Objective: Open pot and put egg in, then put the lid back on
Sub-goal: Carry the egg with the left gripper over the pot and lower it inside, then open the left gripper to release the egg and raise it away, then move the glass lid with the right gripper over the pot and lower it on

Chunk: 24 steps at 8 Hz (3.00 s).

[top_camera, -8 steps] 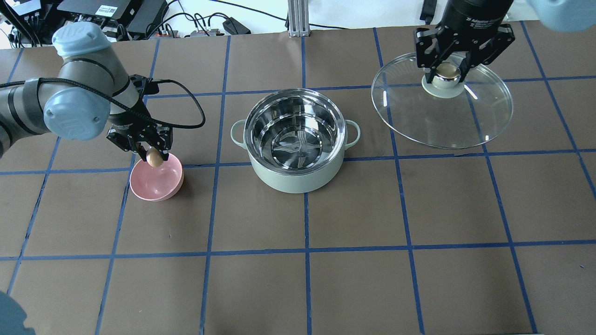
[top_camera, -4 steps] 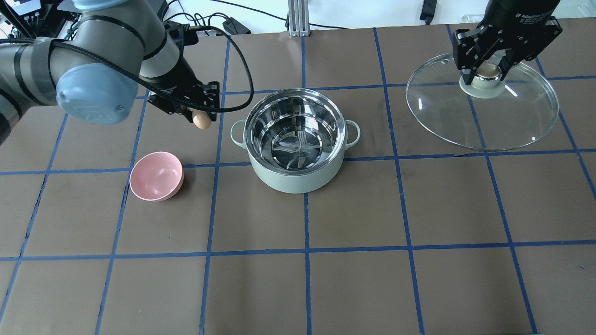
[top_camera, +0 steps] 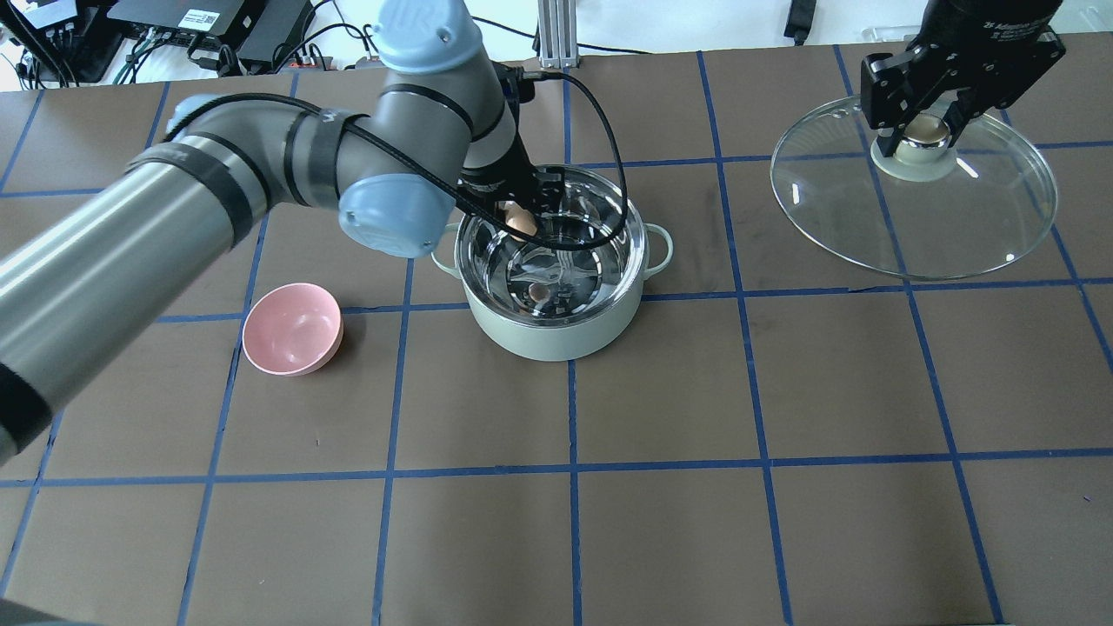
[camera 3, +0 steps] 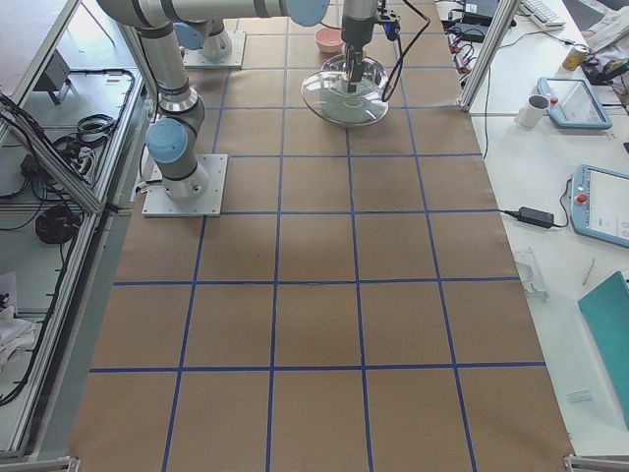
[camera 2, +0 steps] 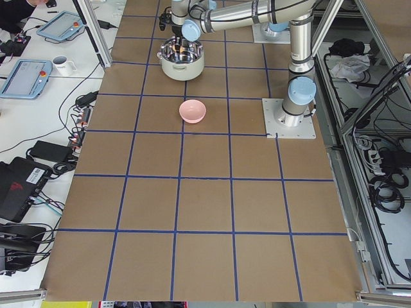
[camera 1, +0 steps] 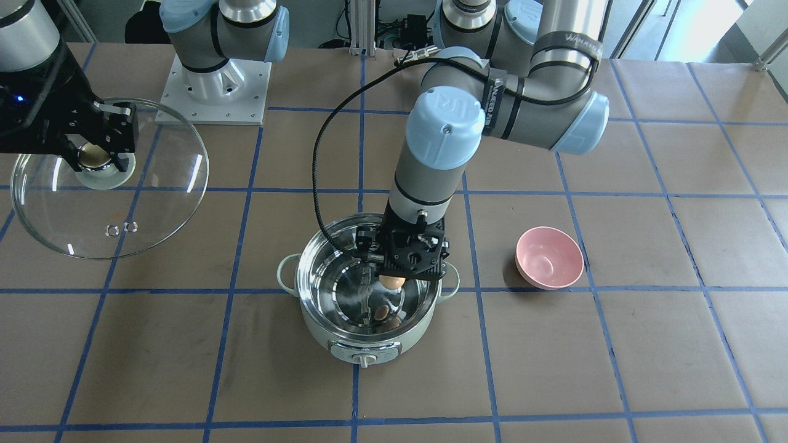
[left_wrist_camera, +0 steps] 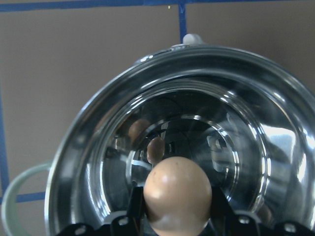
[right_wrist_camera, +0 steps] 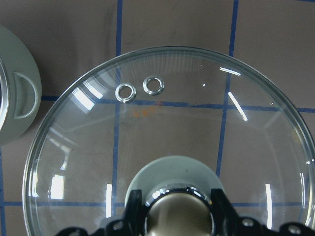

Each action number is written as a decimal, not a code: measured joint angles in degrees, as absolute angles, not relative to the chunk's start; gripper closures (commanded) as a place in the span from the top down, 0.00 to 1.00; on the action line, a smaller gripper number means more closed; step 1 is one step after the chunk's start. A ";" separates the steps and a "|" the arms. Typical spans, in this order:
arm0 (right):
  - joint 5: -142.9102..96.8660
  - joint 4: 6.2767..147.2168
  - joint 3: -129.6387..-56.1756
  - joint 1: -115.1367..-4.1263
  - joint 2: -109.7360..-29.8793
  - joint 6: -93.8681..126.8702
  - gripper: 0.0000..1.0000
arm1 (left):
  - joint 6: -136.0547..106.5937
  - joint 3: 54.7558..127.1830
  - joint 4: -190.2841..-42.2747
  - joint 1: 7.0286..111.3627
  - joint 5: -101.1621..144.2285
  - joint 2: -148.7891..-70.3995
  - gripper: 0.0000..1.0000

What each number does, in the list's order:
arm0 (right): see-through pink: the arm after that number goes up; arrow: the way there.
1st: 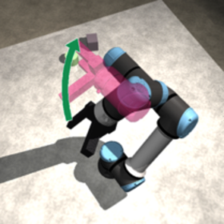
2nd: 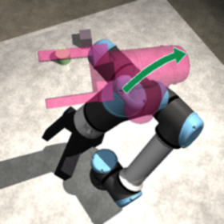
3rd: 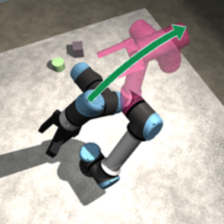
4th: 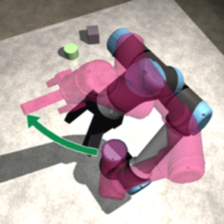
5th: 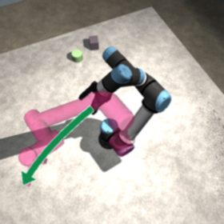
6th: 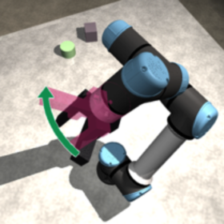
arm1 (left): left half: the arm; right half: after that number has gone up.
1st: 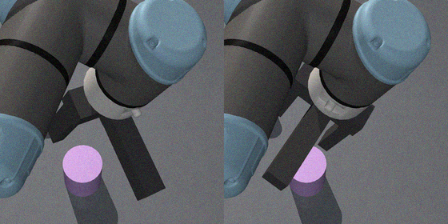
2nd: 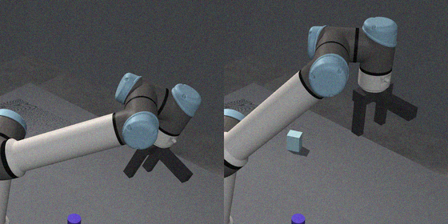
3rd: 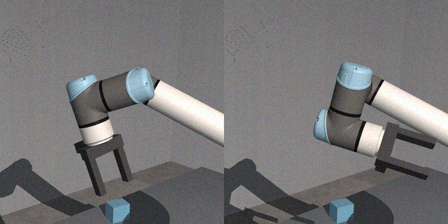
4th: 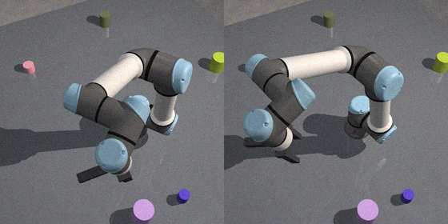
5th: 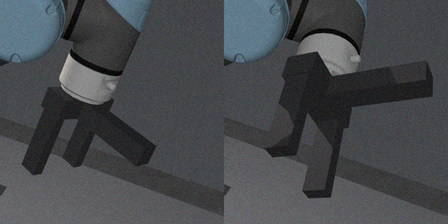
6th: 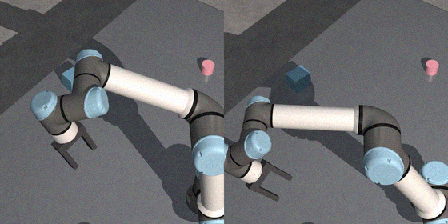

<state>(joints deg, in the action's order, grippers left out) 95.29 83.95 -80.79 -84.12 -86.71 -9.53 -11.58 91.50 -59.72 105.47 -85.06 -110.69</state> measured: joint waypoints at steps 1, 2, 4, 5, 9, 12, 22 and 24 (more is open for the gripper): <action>95.21 83.96 -80.78 -83.92 -86.72 -9.83 0.00 | -12.27 91.29 -57.42 107.59 -85.06 -113.92 0.15; 95.19 83.96 -80.78 -83.82 -86.73 -9.95 0.00 | -11.88 91.25 -56.15 108.70 -85.11 -116.05 0.22; 95.18 83.94 -80.77 -83.78 -86.81 -10.01 0.00 | -10.70 91.39 -55.43 109.33 -85.26 -118.54 0.54; 95.18 83.97 -80.80 -83.77 -86.90 -10.02 0.00 | -10.48 91.49 -55.34 109.38 -85.31 -119.10 1.00; 95.11 84.09 -80.86 -83.76 -87.00 -10.02 0.00 | -10.92 91.20 -56.30 109.47 -85.37 -117.18 1.00; 94.93 84.08 -80.90 -83.85 -87.07 -9.71 0.00 | -10.85 89.09 -72.80 108.33 -85.44 -106.53 1.00; 92.11 102.97 -80.57 -102.56 -77.36 21.66 0.00 | 0.54 86.46 -99.12 91.06 -91.28 -89.92 1.00; 92.11 107.90 -80.69 -107.01 -73.65 28.88 0.00 | 0.83 86.64 -99.24 90.75 -91.38 -89.58 1.00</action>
